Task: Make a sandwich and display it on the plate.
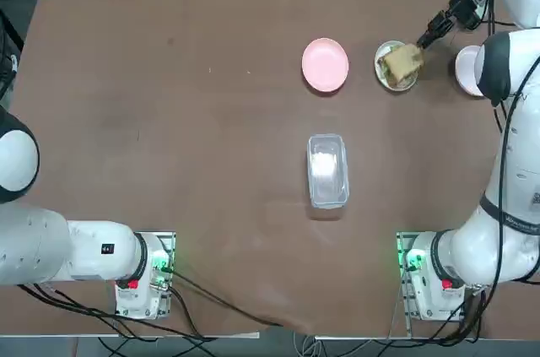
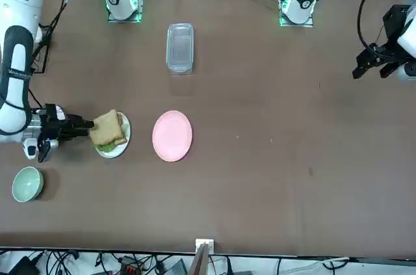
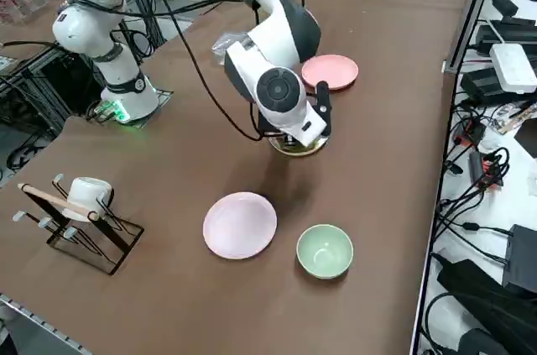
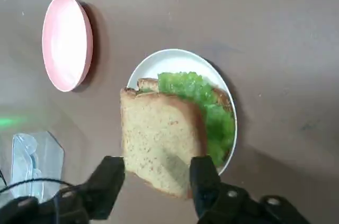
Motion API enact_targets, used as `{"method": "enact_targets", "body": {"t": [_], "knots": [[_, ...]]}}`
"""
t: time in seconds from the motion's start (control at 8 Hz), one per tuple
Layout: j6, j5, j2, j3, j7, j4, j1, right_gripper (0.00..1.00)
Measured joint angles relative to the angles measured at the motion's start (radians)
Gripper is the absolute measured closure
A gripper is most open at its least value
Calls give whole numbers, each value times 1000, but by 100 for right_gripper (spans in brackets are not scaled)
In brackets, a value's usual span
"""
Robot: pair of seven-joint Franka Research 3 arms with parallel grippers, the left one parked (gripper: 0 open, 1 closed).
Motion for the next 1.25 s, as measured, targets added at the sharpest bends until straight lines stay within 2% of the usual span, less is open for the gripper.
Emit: {"method": "enact_targets", "body": {"t": [0.12,0.25,0.62,1.0,1.25], "knots": [[0,0,0,0,0,9,0,18],[0,0,1,0,0,23,0,3],[-9,0,-7,-15,33,76,-1,1],[-8,-15,-56,-36,196,118,11,0],[-8,-130,-81,-45,221,189,32,0]]}}
